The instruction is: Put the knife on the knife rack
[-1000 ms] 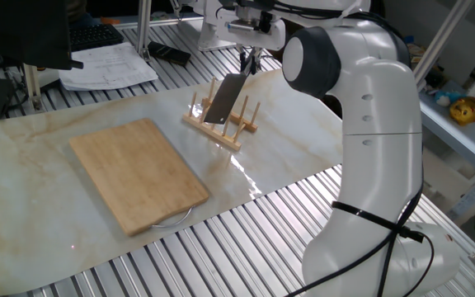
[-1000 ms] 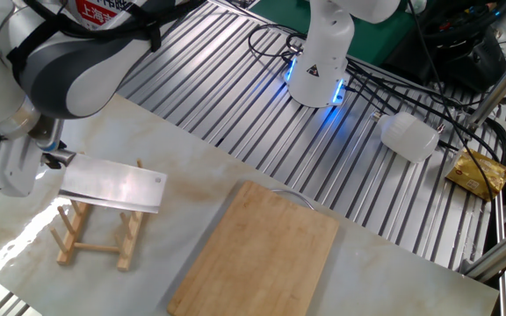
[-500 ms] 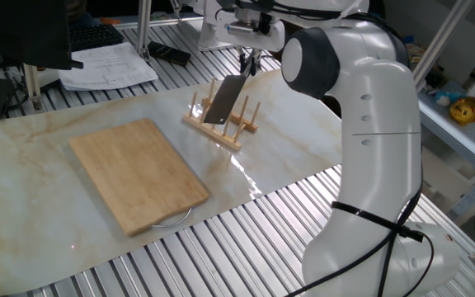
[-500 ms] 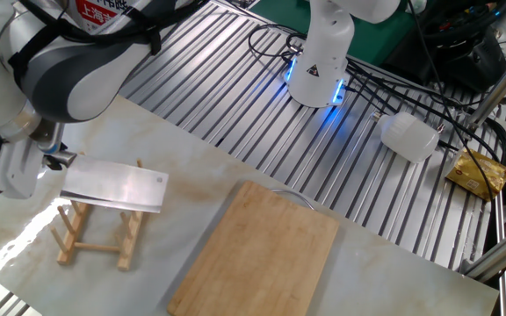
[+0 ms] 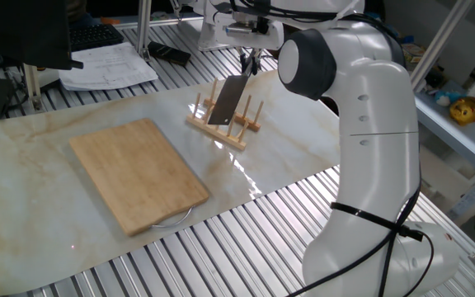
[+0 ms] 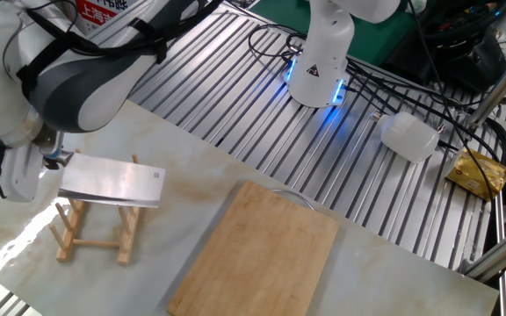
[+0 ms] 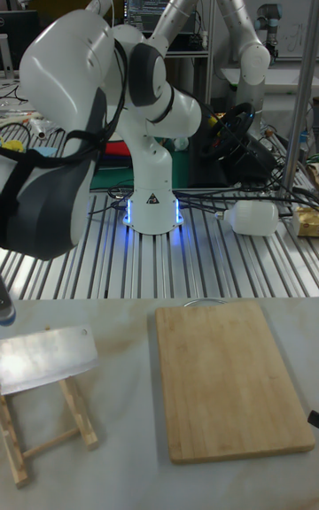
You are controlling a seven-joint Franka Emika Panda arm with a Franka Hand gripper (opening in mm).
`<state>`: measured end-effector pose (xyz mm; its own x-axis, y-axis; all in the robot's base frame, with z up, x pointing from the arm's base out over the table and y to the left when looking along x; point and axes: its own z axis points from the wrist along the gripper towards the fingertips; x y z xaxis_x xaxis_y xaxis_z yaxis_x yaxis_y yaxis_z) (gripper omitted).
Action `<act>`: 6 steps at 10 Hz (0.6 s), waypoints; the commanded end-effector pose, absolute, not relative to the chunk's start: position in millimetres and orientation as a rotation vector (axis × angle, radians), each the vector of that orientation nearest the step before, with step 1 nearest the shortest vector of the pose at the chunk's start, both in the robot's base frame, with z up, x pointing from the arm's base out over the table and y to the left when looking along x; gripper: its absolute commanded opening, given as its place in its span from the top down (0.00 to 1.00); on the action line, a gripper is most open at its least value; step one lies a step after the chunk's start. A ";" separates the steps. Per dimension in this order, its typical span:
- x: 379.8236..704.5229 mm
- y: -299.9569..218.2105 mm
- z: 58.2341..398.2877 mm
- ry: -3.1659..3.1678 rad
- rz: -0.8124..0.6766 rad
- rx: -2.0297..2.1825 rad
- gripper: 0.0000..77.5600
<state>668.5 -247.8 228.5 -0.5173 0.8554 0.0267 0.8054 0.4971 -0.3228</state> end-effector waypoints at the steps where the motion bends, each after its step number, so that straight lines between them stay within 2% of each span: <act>1: 670.5 -251.1 231.1 -2.562 0.457 -1.419 0.98; 6: 671.3 -251.3 229.4 -2.563 0.454 -1.409 0.98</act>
<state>670.4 -250.3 226.8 -0.5249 0.8511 0.0114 0.7946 0.4948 -0.3517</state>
